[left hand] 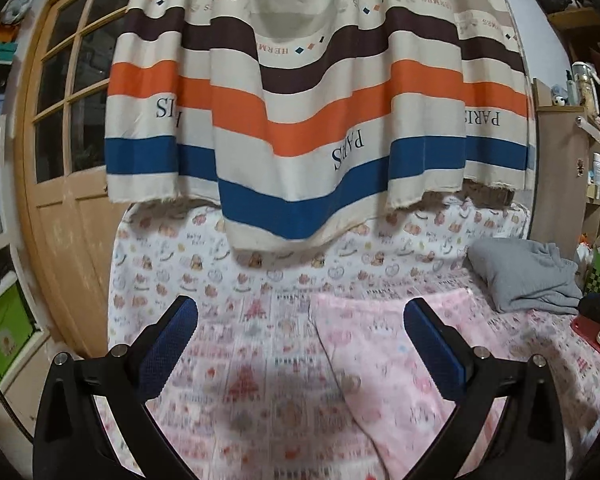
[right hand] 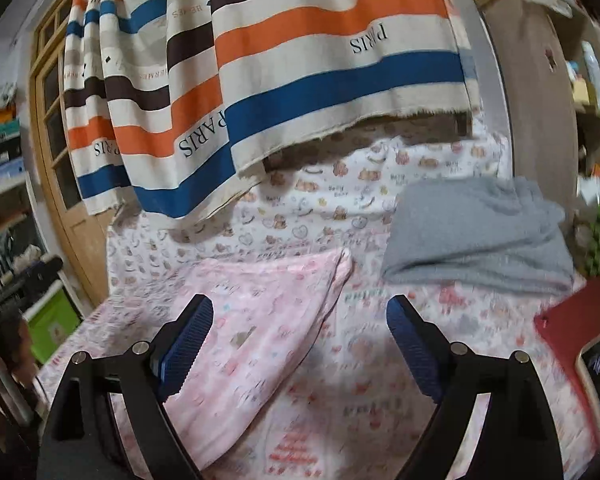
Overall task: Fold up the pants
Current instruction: 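Move both tools toward the waistband of the folded pants, then grasp the waistband with the right tool while the left tool grasps beside it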
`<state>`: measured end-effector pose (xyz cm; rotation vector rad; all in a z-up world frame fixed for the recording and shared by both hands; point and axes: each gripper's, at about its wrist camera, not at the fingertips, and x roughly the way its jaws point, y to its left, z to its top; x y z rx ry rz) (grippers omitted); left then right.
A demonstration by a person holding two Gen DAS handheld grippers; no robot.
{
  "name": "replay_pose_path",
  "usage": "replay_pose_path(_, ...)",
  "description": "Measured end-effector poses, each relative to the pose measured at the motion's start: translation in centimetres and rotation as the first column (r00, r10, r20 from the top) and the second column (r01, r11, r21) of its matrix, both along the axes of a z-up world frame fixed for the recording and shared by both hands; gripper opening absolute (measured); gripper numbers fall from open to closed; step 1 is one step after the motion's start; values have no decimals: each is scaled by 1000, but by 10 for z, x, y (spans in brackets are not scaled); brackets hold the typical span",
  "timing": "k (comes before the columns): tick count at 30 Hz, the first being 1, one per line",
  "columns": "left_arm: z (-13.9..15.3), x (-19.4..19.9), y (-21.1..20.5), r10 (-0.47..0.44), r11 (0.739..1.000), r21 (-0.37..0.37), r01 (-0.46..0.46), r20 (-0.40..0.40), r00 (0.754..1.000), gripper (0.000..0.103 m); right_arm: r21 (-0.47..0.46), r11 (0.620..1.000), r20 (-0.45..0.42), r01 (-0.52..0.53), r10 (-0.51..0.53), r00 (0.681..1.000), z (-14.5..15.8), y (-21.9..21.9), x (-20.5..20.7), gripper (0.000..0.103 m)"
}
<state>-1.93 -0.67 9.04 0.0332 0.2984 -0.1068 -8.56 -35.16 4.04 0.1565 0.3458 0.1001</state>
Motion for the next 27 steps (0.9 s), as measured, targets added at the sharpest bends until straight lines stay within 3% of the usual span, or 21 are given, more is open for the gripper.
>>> replay_pose_path(4, 7, 29, -9, 13, 1000, -2, -13, 2, 1000, 102, 5, 1000, -12, -19, 19, 1000, 12, -2, 18, 90)
replay_pose_path(8, 12, 54, -24, 69, 994, 84, -73, 48, 996, 102, 43, 992, -48, -120, 122, 991, 24, -5, 43, 90)
replay_pose_path(11, 16, 67, -29, 74, 992, 95, -78, 48, 996, 102, 41, 992, -55, -119, 121, 991, 30, -4, 55, 90)
replay_pose_path(23, 0, 131, -40, 18, 999, 51, -15, -62, 998, 102, 63, 985, -111, -158, 164, 980, 22, -11, 120, 90)
replay_pose_path(27, -15, 170, -35, 30, 1000, 3, -30, -177, 984, 87, 64, 987, -199, -148, 158, 967, 9, -10, 159, 85)
